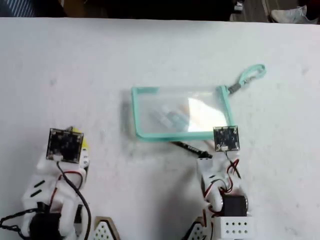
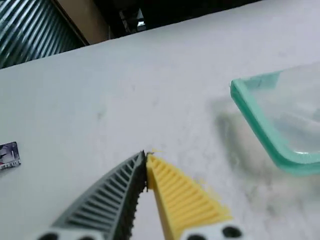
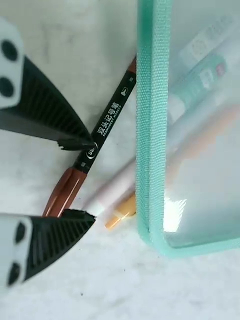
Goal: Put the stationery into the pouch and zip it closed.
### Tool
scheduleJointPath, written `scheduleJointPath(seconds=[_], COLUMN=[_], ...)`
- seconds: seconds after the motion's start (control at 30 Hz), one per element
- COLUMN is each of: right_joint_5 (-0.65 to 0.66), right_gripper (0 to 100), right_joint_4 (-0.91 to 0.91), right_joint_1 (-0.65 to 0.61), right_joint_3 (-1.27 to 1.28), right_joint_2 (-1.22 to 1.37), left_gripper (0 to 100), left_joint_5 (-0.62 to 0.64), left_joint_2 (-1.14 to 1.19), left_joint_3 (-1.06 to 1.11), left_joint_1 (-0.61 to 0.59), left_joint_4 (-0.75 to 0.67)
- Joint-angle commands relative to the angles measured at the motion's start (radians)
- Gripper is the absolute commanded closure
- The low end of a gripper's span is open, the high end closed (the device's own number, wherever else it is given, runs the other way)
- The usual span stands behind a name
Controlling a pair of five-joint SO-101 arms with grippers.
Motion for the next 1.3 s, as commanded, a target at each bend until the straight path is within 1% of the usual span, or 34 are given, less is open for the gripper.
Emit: scheduleJointPath(seconds=[0.0, 0.17, 0.23, 0.33, 0.5, 0.63, 0.7, 0.87, 1.07, 1.17, 1.27], right_joint_5=[0.011, 0.011, 0.011, 0.011, 0.012, 0.012, 0.012, 0.012, 0.012, 0.012, 0.012], right_gripper=[80.5, 80.5, 80.7, 80.7, 80.7, 80.7, 80.7, 80.7, 80.7, 80.7, 80.7], right_joint_4=[0.004, 0.004, 0.004, 0.004, 0.018, 0.047, 0.047, 0.047, 0.047, 0.047, 0.047], right_joint_1=[-0.004, -0.004, -0.004, -0.004, -0.004, -0.004, -0.004, -0.004, -0.004, -0.004, -0.004], right_joint_3=[0.009, 0.009, 0.009, 0.009, 0.009, 0.009, 0.009, 0.009, 0.009, 0.009, 0.009], right_joint_2=[-0.007, -0.007, -0.007, -0.004, -0.004, -0.007, -0.007, -0.007, -0.004, -0.004, -0.004], left_gripper=[98, 98, 98, 98, 98, 98, 98, 98, 98, 98, 98], left_joint_5=[-0.003, -0.008, -0.009, -0.009, -0.009, -0.009, -0.035, -0.083, -0.081, -0.077, -0.064], left_joint_2=[-0.001, -0.001, -0.001, -0.001, -0.001, 0.002, 0.002, 0.002, 0.005, 0.018, 0.111], left_joint_3=[-0.098, -0.141, -0.143, -0.12, -0.029, 0.092, 0.15, 0.212, 0.206, 0.158, 0.097], left_joint_1=[0.028, 0.119, 0.145, 0.148, 0.153, 0.154, 0.159, 0.208, 0.206, 0.206, 0.206], left_joint_4=[-0.031, -0.032, -0.069, -0.147, -0.27, -0.347, -0.374, -0.374, -0.37, -0.327, -0.307])
